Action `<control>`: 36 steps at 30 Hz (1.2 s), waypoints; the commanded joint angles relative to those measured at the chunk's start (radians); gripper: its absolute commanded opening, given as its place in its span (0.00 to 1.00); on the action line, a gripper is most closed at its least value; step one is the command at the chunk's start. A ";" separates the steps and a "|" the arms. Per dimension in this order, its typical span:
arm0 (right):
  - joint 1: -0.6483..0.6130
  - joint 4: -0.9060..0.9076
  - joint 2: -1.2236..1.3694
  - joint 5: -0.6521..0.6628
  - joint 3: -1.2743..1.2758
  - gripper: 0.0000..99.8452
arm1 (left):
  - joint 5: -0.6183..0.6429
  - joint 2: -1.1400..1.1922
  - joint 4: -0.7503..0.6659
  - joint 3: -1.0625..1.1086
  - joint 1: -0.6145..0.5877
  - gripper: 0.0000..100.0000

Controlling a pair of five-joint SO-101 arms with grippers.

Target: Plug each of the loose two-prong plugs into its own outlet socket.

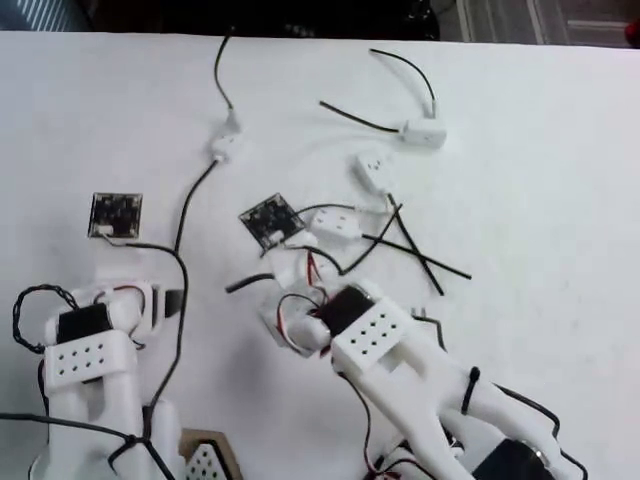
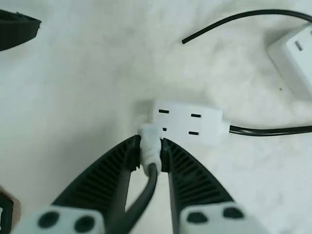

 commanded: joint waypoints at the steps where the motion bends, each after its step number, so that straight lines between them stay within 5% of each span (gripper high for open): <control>1: 0.008 -0.058 0.030 0.011 -0.049 0.02 | -0.005 -0.019 -0.014 -0.003 -0.010 0.28; 36: 0.062 -0.082 0.232 0.051 -0.172 0.02 | -0.006 -0.024 -0.015 0.017 -0.013 0.28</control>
